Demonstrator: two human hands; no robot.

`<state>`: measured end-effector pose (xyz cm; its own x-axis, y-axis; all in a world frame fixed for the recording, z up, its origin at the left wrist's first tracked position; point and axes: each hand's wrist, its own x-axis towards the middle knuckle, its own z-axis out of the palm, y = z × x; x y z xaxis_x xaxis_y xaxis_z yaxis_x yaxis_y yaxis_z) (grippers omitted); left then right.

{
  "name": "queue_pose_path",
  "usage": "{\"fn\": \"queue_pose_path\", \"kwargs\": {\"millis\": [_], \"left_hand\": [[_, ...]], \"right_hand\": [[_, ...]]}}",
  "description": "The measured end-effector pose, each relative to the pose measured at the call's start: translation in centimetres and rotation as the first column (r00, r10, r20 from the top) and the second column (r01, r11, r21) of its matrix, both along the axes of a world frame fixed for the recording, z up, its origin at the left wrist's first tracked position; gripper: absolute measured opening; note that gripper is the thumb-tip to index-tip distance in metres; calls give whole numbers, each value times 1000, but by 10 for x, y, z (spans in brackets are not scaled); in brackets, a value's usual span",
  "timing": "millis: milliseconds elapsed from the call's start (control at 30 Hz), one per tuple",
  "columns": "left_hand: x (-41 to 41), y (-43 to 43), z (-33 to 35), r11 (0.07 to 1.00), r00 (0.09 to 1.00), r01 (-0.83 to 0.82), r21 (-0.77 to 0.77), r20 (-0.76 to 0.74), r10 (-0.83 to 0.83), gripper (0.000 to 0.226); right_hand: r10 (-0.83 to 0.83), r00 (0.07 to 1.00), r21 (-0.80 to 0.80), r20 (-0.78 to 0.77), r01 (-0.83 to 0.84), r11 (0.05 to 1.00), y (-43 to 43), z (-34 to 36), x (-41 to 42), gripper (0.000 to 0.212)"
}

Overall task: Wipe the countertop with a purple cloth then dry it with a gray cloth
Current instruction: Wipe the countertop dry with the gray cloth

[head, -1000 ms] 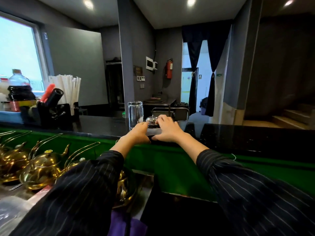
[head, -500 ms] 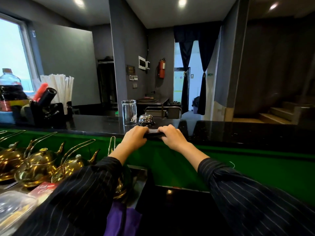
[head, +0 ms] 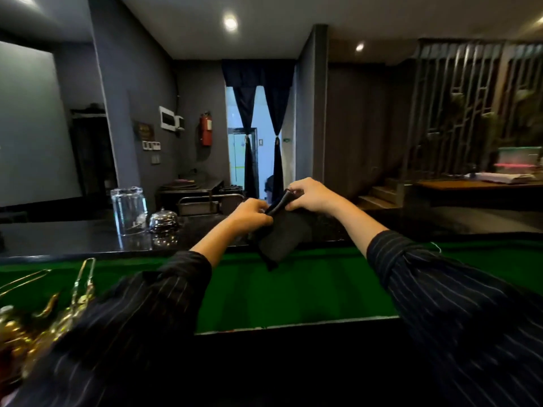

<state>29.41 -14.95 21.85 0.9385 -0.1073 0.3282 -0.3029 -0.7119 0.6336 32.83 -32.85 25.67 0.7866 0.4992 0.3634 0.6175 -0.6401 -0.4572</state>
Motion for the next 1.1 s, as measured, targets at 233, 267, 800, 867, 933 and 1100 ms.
{"fn": "queue_pose_path", "kwargs": {"millis": [233,267,800,867,933,1100], "left_hand": [[51,-127,-20,999,1000,9,-44,0,-9,15],[59,-143,-22,998,1000,-7,-66,-4,7,17],[153,-320,-53,934,932,-354,-46,64,357,25],[152,-329,-50,877,896,-435,203,199,398,35],[156,-337,-45,866,905,-372,335,339,258,34],[185,-347,-49,785,996,57,616,-89,-2,45]], "right_hand": [[-127,989,11,-76,128,992,-114,-6,33,23],[-158,985,21,-67,159,987,-129,-9,38,24],[-311,947,-51,-74,308,950,-275,-52,173,43],[-277,960,-79,-32,274,958,-280,-61,181,46],[-218,973,-70,-80,213,975,-286,-66,182,56],[-429,902,-90,-45,424,901,-320,-77,182,43]]}}
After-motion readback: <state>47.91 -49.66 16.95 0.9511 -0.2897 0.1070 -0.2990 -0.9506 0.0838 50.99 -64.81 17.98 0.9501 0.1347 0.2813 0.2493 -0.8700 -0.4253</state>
